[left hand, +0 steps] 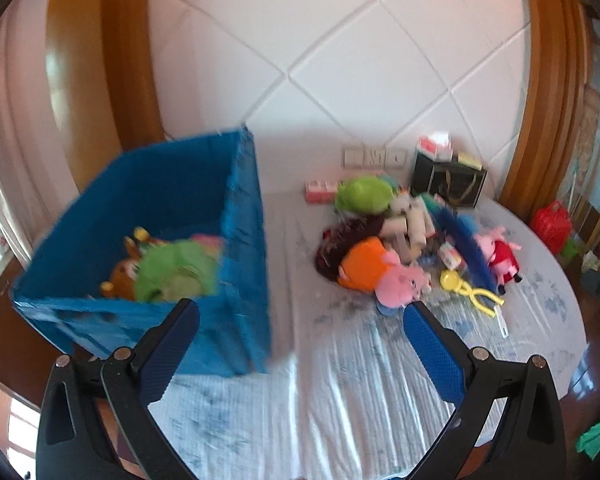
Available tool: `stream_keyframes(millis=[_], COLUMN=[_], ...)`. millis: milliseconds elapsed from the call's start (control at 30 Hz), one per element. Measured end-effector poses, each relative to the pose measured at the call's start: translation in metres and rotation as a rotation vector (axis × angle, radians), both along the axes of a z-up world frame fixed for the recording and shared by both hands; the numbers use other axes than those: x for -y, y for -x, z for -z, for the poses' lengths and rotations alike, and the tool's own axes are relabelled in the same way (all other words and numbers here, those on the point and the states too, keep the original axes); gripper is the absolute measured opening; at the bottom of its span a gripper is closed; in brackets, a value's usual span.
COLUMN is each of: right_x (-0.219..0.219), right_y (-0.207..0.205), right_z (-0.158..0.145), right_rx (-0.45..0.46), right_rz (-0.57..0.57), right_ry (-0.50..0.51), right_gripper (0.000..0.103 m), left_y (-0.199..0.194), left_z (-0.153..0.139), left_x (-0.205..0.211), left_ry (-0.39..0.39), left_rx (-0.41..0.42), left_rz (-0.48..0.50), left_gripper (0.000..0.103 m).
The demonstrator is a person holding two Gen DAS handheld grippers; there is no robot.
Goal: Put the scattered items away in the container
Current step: 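Move both tools from the crate toward the pile of toys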
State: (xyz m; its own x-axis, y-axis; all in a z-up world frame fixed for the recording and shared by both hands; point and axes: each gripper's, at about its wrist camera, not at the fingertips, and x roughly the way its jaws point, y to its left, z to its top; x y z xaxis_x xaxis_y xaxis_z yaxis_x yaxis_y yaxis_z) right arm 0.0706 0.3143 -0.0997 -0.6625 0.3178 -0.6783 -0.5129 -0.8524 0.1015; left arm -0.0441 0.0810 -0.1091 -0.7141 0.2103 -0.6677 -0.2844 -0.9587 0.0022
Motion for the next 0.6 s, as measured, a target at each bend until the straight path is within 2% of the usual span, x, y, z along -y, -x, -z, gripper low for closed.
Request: stream_keyframes(millis=[167,300,367,467,600], right_x=[-0.087,-0.16,-0.182,-0.212,-0.221], right_y=[0.003,0.022,0.035,0.059,0.089], right_z=[0.085,0.155,0.178,0.207,0.245], right_rx=[0.095,0.182,0.218,0.22,0.209], right_rz=[0.064,0.018,-0.022,-0.07,-0.09], right_ry=[0.098,0.168,0.168,0.177,0.188], right_gripper=[0.103,0.103,0.103,0.103,0.103], left_y=[0.046,0.079,0.095,0.116,0.137], left_z=[0.084,0.15,0.18,0.224,0.27], left_x=[-0.081,-0.148,-0.177,-0.211,-0.234], left_ry=[0.04,0.065,0.08,0.106,0.131], left_rx=[0.184,0.297,0.328,0.359,0.39], left_rz=[0.023,0.036,0.02,-0.02,-0.053], left_gripper=[0.103,0.103,0.103,0.103,0.103])
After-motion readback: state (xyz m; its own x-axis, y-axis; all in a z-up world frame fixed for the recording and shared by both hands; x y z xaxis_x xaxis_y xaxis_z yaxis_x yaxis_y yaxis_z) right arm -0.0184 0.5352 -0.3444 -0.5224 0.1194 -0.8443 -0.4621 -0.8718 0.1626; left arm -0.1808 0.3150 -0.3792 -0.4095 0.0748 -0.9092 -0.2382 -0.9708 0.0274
